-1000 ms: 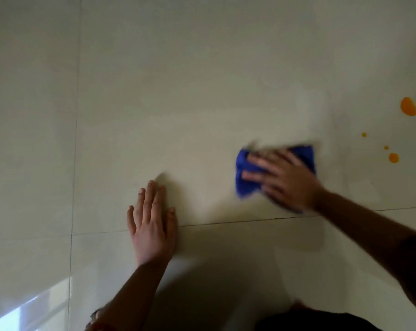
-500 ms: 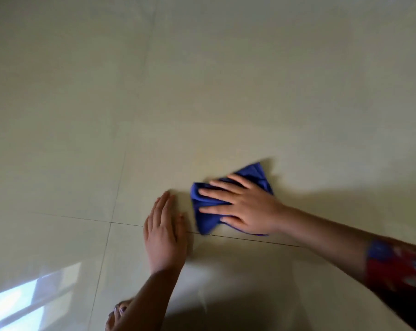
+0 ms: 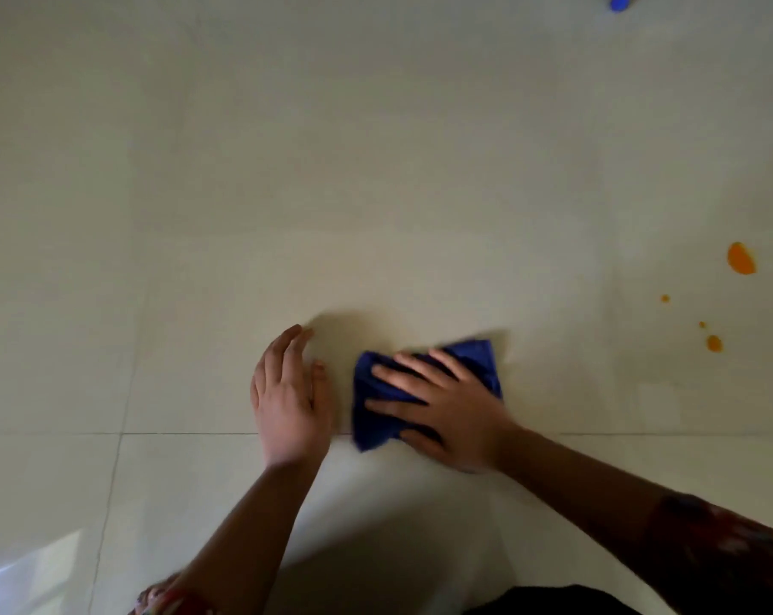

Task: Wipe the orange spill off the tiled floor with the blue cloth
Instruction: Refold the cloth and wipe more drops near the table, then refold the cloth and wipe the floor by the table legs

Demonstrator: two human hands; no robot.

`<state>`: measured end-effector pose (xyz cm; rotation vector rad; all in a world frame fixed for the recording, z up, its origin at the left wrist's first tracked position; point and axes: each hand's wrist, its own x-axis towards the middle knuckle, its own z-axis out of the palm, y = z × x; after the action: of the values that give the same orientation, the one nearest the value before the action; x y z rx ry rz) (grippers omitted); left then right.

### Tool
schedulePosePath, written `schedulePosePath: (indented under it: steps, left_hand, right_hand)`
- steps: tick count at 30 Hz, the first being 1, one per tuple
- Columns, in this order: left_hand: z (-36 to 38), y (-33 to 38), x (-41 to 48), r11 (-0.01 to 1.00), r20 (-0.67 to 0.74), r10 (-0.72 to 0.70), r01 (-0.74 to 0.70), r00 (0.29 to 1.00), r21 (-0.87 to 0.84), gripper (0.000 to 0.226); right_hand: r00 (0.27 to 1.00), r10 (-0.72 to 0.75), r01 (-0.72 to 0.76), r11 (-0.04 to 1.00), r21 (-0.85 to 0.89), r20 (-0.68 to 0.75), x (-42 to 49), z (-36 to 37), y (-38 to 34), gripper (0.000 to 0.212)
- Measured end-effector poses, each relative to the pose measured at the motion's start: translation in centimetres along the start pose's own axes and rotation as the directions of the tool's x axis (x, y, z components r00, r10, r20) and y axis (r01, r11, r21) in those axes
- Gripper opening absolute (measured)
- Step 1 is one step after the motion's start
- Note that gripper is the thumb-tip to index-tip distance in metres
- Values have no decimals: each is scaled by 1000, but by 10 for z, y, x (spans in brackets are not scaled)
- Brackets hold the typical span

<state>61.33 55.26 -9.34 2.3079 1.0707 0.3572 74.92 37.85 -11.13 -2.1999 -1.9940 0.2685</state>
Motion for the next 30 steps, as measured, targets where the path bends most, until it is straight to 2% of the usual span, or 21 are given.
schedulePosePath:
  steps: [2,3,5,6,7,8,9,10,13,15,16,18,20,22,23,24,25,26,27,28,30]
  left_hand:
    - [6,9,-2,998,53,63,-62,997,-25,44]
    - [9,12,-4,995,83,98,-96,992,-25,44]
    - [18,21,-10,983,150,181,-181,972,-13,45]
    - [23,24,-11,978,184,204,-207,961,-5,46]
    - [27,29,-14,974,218,222,-228,950,5,47]
    - [32,35,-16,969,252,234,-245,939,12,48]
    - [37,43,-20,964,289,250,-266,924,15,50]
    - [41,51,-23,959,322,264,-283,909,13,52]
    - [50,76,-27,951,385,296,-306,874,-34,57]
    - [53,84,-24,957,394,283,-281,874,-65,59]
    - [52,85,-26,960,396,277,-268,875,-79,59]
    - [52,83,-29,966,397,259,-237,880,-107,56]
    - [51,84,-34,968,404,249,-220,880,-118,47]
    - [52,90,-38,975,411,212,-162,887,-152,33]
    - [52,97,-38,975,424,173,-94,889,-201,29]
    - [51,109,-36,964,457,128,-2,880,-266,27]
    - [50,122,-34,938,510,92,97,855,-332,27]
    - [47,138,-30,901,569,75,190,819,-391,26]
    - [45,151,-27,863,605,77,251,793,-439,25]
    - [42,163,-23,831,609,86,280,789,-480,24]
    - [34,176,-17,816,523,121,215,844,-536,15]
  right_hand:
    - [980,191,-194,980,-39,-61,-33,-5,40,49]
    - [930,346,-355,933,-59,-125,-41,-7,69,49]
    - [711,675,-694,719,-41,-197,-58,-21,124,50]
    - [593,779,-794,608,8,-204,-59,-26,141,52]
    - [513,832,-845,533,46,-209,-59,-29,148,54]
    - [493,843,-856,515,57,-214,-56,-28,145,56]
    - [515,824,-842,538,40,-237,-57,-24,133,56]
    - [585,776,-797,604,10,-235,-59,-19,110,55]
    - [866,493,-496,868,-15,-84,-92,-3,31,51]
    - [932,361,-361,932,8,-21,-124,-5,25,48]
    - [921,386,-387,922,-2,-46,-138,-5,31,47]
    - [788,606,-604,795,49,-106,-154,-9,55,47]
    - [512,850,-837,527,151,-124,-159,-21,70,47]
    - [315,947,-863,315,394,-69,-146,-33,65,46]
    - [239,971,-777,197,598,-9,-133,-43,54,42]
    - [149,983,-567,-1,824,103,-121,-56,42,36]
    - [110,952,-266,-248,932,285,-111,-71,28,29]
    - [169,877,49,-463,885,450,-104,-82,17,28]
    - [282,799,271,-598,755,531,-100,-91,8,33]
    - [360,751,411,-661,628,554,-97,-97,2,40]
    - [443,692,468,-721,511,570,-92,-102,-5,50]
